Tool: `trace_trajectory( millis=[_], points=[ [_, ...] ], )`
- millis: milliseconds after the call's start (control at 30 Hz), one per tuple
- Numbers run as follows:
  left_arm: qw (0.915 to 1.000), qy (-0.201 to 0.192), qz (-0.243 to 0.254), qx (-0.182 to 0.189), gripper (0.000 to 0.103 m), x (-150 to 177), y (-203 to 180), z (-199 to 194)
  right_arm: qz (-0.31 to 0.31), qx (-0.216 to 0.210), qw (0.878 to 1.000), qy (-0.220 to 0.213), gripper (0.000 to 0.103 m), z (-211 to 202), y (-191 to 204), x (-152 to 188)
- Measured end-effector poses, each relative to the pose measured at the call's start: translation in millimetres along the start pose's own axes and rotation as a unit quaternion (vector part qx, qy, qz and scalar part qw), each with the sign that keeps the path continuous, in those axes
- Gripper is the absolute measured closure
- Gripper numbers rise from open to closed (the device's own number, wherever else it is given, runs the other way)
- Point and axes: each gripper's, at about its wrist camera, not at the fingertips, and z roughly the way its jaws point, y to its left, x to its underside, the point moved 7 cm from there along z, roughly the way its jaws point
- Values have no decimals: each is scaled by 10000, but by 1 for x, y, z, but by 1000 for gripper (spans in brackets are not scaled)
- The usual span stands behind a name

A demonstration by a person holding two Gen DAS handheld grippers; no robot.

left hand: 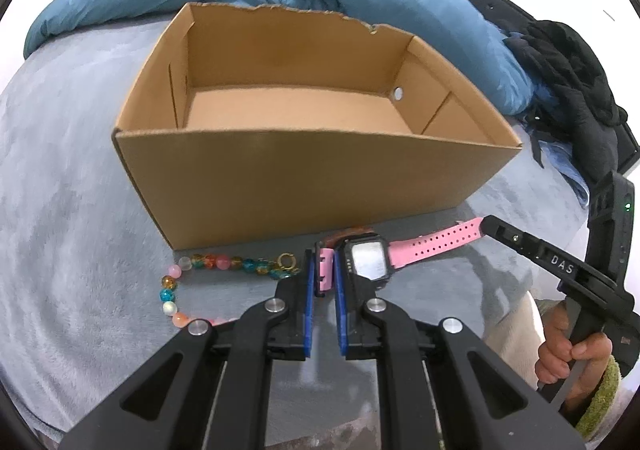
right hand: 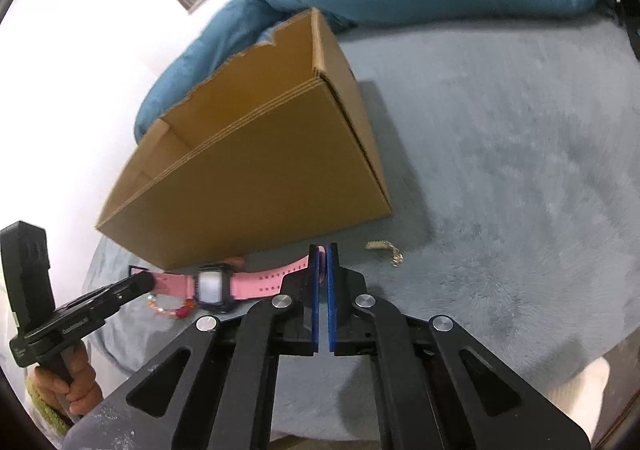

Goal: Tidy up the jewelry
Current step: 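Lift the pink watch with the left tool and release it inside the box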

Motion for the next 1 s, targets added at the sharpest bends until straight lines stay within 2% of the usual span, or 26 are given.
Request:
trace_trajectory(
  millis=[267, 433, 567, 733, 867, 1000],
  points=[
    [9993, -314, 173, 103, 95, -6, -20, -33, -237, -117, 9991, -346, 102, -36, 17, -12],
    [9972, -609, 305, 300, 95, -15, -39, -68, -387, -159, 9972, -619, 102, -64, 24, -14],
    [9945, -844, 379, 491, 95, -33, -51, -98, -413, -417, 9950, -810, 102, -81, 43, -44],
    [9903, -1143, 398, 685, 95, -75, -55, -129, -642, -726, 9906, -964, 102, -93, 62, -85],
    [9927, -1058, 421, 398, 95, -122, -46, -119, -784, -840, 9898, -848, 102, -73, 75, -126],
    [9973, -637, 294, 223, 95, -165, -27, -71, -758, -712, 9940, -348, 102, -9, 75, -170]
  ],
)
